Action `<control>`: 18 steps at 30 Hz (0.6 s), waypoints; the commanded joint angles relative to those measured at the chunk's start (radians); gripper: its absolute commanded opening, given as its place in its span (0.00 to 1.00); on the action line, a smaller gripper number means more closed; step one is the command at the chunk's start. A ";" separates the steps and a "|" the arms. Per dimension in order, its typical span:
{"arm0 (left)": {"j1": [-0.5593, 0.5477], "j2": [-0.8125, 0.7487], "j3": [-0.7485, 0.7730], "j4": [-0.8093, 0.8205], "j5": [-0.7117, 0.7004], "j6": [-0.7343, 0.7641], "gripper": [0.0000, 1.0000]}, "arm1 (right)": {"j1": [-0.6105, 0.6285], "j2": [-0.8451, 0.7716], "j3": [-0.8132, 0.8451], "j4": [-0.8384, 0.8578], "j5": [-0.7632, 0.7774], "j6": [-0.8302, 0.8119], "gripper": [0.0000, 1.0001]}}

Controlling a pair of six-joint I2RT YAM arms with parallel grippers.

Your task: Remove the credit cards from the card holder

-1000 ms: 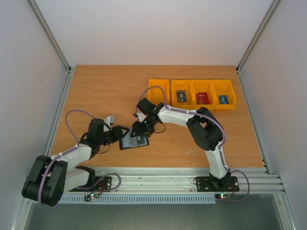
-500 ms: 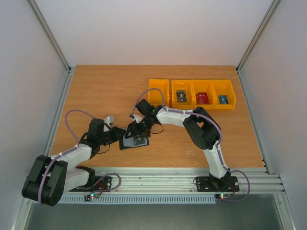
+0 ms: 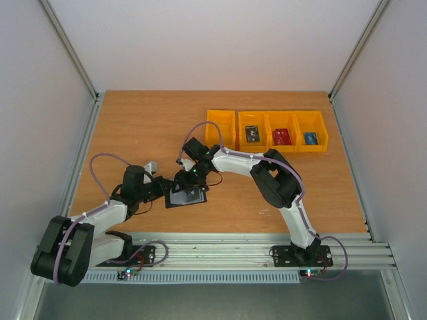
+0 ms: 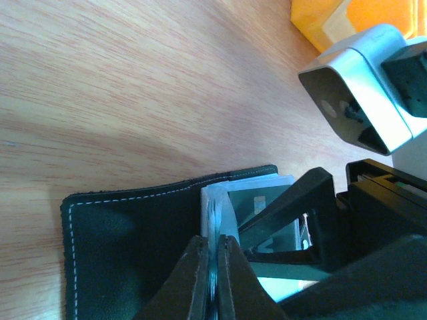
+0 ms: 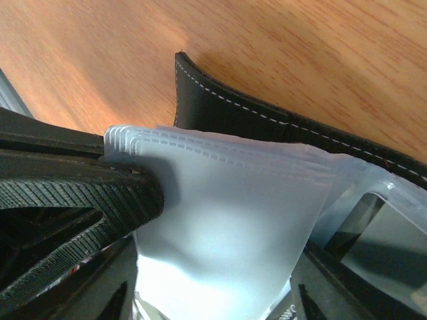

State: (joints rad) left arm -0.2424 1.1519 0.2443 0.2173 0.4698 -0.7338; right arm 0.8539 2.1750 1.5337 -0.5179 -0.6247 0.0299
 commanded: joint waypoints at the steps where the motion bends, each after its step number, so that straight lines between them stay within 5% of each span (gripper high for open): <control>1: -0.003 -0.037 0.013 0.099 0.017 -0.025 0.13 | 0.013 0.046 -0.011 -0.075 0.190 -0.007 0.32; 4: 0.001 -0.032 0.013 0.082 0.000 -0.036 0.24 | 0.001 0.047 -0.014 -0.083 0.193 0.012 0.11; 7: 0.003 -0.029 0.013 0.068 -0.008 -0.041 0.28 | -0.023 0.033 -0.046 -0.042 0.154 0.036 0.02; 12: 0.023 -0.031 0.016 0.036 0.012 -0.039 0.28 | -0.080 -0.050 -0.158 0.115 0.037 0.070 0.01; 18: 0.031 -0.021 0.012 0.039 0.041 0.001 0.14 | -0.122 -0.150 -0.259 0.320 -0.101 0.065 0.01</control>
State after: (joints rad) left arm -0.2169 1.1366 0.2447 0.2253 0.4828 -0.7708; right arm 0.7521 2.0876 1.3033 -0.3202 -0.6670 0.1009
